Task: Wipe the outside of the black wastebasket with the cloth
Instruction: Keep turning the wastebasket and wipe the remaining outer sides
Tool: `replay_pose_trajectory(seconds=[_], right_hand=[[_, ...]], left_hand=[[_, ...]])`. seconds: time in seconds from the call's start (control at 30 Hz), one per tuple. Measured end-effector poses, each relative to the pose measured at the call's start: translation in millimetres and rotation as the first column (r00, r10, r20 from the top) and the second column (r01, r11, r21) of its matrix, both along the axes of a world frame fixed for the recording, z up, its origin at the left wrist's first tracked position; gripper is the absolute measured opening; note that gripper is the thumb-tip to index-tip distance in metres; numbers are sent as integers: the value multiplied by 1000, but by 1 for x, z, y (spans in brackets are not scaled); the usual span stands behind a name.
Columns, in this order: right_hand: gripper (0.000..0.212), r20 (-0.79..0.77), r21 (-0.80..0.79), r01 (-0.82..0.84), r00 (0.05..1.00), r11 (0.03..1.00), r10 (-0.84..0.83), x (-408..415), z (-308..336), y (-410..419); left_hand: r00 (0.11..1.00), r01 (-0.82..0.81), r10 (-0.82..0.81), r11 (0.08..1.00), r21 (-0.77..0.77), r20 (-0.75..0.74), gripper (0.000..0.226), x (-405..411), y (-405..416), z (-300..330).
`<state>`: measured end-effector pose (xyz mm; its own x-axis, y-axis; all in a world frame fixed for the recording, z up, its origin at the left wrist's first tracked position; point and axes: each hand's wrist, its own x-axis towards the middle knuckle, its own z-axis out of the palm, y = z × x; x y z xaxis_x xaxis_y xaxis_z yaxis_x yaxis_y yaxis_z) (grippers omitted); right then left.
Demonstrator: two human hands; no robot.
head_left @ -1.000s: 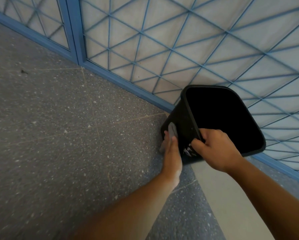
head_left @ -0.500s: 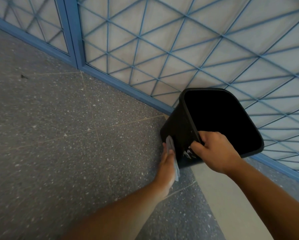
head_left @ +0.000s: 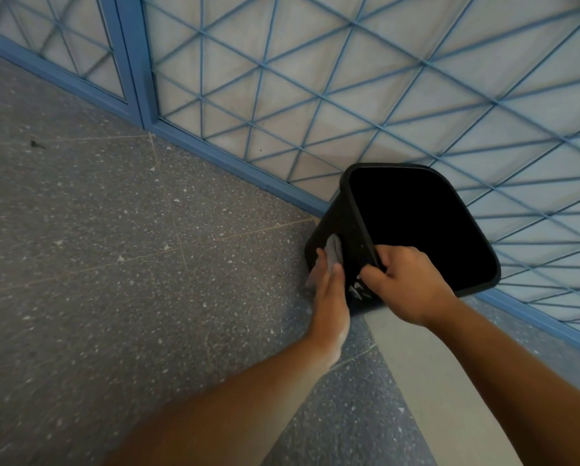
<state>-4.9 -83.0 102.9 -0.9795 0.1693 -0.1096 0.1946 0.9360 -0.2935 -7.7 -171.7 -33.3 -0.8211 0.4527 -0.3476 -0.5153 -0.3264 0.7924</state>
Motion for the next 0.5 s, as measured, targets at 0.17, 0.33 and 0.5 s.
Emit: replay_pose_trajectory(seconds=[0.17, 0.33, 0.5], right_hand=[[27, -2, 3, 8, 1000, 1000, -8, 1, 0, -2], [27, 0, -11, 11, 1000, 1000, -11, -1, 0, -2], [27, -7, -2, 11, 1000, 1000, -11, 0, -4, -1]], left_hand=[[995, -20, 22, 1000, -19, 98, 52, 4, -7, -13], [999, -35, 37, 998, 52, -30, 50, 11, -2, 4], [969, 4, 21, 995, -99, 245, 56, 9, -8, -24]])
